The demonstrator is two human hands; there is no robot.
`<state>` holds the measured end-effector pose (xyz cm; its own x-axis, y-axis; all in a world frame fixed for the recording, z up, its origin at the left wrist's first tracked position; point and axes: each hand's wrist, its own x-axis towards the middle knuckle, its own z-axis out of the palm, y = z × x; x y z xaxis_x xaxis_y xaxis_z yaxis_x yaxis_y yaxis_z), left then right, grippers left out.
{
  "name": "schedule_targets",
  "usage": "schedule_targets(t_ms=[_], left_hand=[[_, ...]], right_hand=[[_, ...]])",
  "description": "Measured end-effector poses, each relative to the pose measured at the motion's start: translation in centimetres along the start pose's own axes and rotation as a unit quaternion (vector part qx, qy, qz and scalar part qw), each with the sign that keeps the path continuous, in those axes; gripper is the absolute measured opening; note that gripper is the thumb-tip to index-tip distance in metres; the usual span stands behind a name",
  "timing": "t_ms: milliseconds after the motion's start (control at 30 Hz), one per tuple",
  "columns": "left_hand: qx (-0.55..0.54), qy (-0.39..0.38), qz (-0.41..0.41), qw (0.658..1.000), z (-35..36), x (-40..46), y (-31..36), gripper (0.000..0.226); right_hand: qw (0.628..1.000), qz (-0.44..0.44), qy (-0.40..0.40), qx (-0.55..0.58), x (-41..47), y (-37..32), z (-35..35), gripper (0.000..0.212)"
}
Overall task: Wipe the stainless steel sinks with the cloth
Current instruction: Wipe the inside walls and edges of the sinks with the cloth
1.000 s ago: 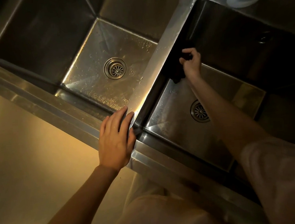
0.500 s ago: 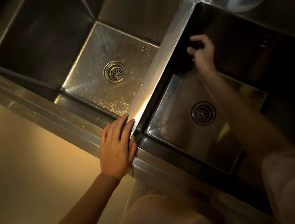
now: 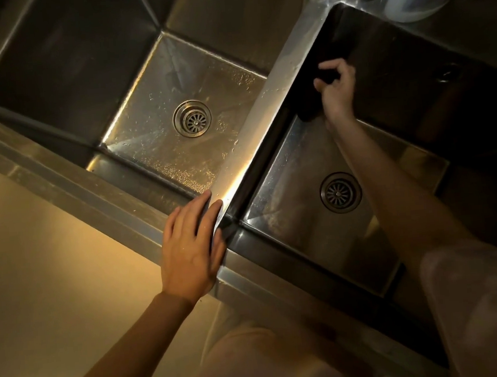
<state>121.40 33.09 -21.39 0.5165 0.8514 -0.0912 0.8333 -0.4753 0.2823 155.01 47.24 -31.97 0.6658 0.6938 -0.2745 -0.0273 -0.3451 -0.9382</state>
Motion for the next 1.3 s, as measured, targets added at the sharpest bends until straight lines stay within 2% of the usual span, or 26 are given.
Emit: schedule_targets(t_ms=[133,300,433,633,767,867,967,1100,1300], left_hand=[[-0.005,0.001,-0.004,1.000,0.2,0.0,-0.2,0.054],[-0.009,0.018,0.000,1.000,0.5,0.0,-0.4,0.048],[-0.018,0.027,0.001,0.999,0.5,-0.1,-0.3,0.047],[-0.029,0.012,0.007,0.999,0.2,-0.2,-0.1,0.057],[0.004,0.018,0.013,1.000,-0.5,0.0,0.3,0.051],[0.001,0.058,0.051,0.997,-1.6,2.2,0.6,0.038],[0.007,0.070,0.131,0.989,-2.7,6.7,1.1,0.038],[0.002,0.058,0.214,0.975,-3.1,13.7,2.9,0.035],[-0.008,0.023,0.273,0.962,-1.4,21.4,5.9,0.025]], right_hand=[[0.995,0.093,-0.011,-0.024,1.5,3.7,1.5,0.039],[0.985,0.168,0.021,0.027,0.8,5.2,2.3,0.040],[0.986,0.135,0.053,0.080,-0.5,3.2,2.1,0.041],[0.988,0.013,0.059,0.145,-4.1,-3.8,-0.8,0.049],[0.974,0.012,0.060,0.220,-6.8,-6.7,-2.5,0.043],[0.962,0.038,0.081,0.256,-7.9,-7.5,-2.9,0.039],[0.954,0.062,0.124,0.266,-8.4,-7.3,-2.6,0.036],[0.941,0.089,0.177,0.273,-8.1,-6.5,-1.7,0.034],[0.914,0.104,0.238,0.312,-6.8,-5.4,-0.1,0.031]])
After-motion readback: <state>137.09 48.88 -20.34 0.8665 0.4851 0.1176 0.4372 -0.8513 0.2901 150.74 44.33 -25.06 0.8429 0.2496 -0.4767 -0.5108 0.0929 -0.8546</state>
